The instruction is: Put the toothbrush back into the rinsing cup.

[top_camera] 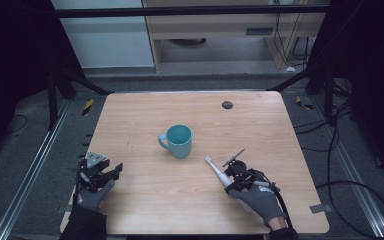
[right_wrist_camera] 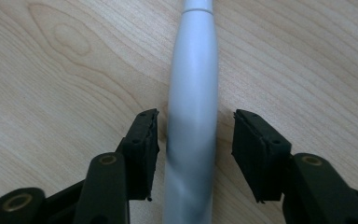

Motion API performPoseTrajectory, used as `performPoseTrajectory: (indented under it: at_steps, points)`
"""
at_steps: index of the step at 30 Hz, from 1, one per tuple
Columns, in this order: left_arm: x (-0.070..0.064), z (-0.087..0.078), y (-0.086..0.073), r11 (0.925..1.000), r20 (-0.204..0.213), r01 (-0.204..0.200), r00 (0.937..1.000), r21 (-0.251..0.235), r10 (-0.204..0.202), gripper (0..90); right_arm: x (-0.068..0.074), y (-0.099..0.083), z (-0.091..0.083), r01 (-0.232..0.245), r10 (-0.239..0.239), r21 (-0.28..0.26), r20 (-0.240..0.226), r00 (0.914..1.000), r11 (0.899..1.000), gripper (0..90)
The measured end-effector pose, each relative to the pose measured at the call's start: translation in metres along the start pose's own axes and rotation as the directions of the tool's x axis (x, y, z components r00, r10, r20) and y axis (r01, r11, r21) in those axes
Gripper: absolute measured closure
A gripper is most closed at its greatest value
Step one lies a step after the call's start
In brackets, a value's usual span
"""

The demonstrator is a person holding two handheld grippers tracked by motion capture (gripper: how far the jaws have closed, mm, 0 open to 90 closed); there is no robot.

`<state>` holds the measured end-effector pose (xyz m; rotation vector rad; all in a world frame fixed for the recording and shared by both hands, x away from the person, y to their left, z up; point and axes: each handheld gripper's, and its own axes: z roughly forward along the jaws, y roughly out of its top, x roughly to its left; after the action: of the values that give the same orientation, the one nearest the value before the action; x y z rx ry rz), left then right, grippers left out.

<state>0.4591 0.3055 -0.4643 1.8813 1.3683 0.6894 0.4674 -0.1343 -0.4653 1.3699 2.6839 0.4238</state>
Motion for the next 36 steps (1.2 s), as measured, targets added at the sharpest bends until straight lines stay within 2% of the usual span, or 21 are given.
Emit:
performPoseTrajectory:
  at_steps: [9, 18, 19, 22, 23, 25, 26, 29, 31, 32, 33, 34, 35, 36]
  points:
    - [-0.001, 0.0, 0.0, 1.0, 0.0, -0.001, 1.0, 0.001, 0.001, 44.7, -0.001, -0.001, 0.002, -0.015, 0.015, 0.015, -0.02, 0.9997, 1.0, 63.9]
    - [0.001, 0.0, 0.0, 1.0, 0.002, 0.002, 1.0, 0.001, -0.002, 44.8, -0.001, -0.001, 0.002, -0.02, 0.02, 0.004, -0.016, 0.9997, 1.0, 66.2]
    - [0.001, 0.0, 0.0, 1.0, 0.003, 0.003, 1.0, 0.003, -0.003, 44.9, -0.003, -0.002, 0.0, -0.019, 0.019, -0.019, -0.035, 0.9992, 1.0, 66.3]
    - [0.001, 0.0, 0.0, 1.0, 0.002, 0.003, 1.0, 0.002, -0.003, 45.0, -0.004, -0.002, -0.003, -0.029, 0.028, -0.038, -0.041, 0.9988, 0.999, 66.3]
    - [0.001, 0.0, 0.0, 1.0, 0.002, 0.003, 1.0, 0.002, -0.003, 45.0, -0.005, -0.003, -0.008, -0.038, 0.034, -0.078, -0.05, 0.9982, 0.996, 66.3]
    - [0.001, 0.0, 0.0, 1.0, 0.003, 0.003, 1.0, 0.002, -0.003, 45.0, -0.007, -0.004, -0.012, -0.05, 0.043, -0.118, -0.062, 0.9971, 0.992, 66.3]
    - [0.001, 0.0, 0.0, 1.0, 0.003, 0.003, 1.0, 0.002, -0.003, 45.0, -0.007, -0.004, -0.012, -0.05, 0.043, -0.118, -0.062, 0.9971, 0.992, 66.3]
    - [0.001, 0.0, 0.0, 1.0, 0.002, 0.005, 1.0, 0.001, -0.005, 45.0, -0.01, -0.004, -0.017, -0.068, 0.054, -0.182, -0.081, 0.9953, 0.981, 66.3]
    - [0.001, 0.001, 0.0, 1.0, 0.001, 0.004, 1.0, 0.003, -0.004, 45.0, -0.011, -0.004, -0.023, -0.1, 0.083, -0.249, -0.077, 0.9936, 0.963, 66.4]
    - [0.001, 0.001, 0.0, 1.0, 0.001, 0.004, 1.0, 0.003, -0.004, 45.0, -0.011, -0.004, -0.023, -0.1, 0.083, -0.249, -0.077, 0.9936, 0.963, 66.4]
    - [0.001, 0.001, 0.0, 1.0, 0.001, 0.004, 1.0, 0.003, -0.004, 45.0, -0.013, -0.005, -0.027, -0.116, 0.099, -0.296, -0.071, 0.9926, 0.948, 66.3]
    - [0.0, 0.001, 0.0, 1.0, 0.0, 0.003, 1.0, 0.003, -0.003, 45.0, -0.014, -0.005, -0.029, -0.119, 0.102, -0.311, -0.07, 0.9923, 0.943, 66.4]
    - [0.0, 0.001, 0.0, 1.0, 0.0, 0.003, 1.0, 0.002, -0.003, 45.0, -0.015, -0.005, -0.031, -0.125, 0.107, -0.337, -0.07, 0.9917, 0.933, 66.4]
    - [0.0, 0.001, 0.0, 1.0, 0.0, 0.003, 1.0, 0.002, -0.003, 45.0, -0.015, -0.005, -0.031, -0.125, 0.107, -0.337, -0.07, 0.9917, 0.933, 66.4]
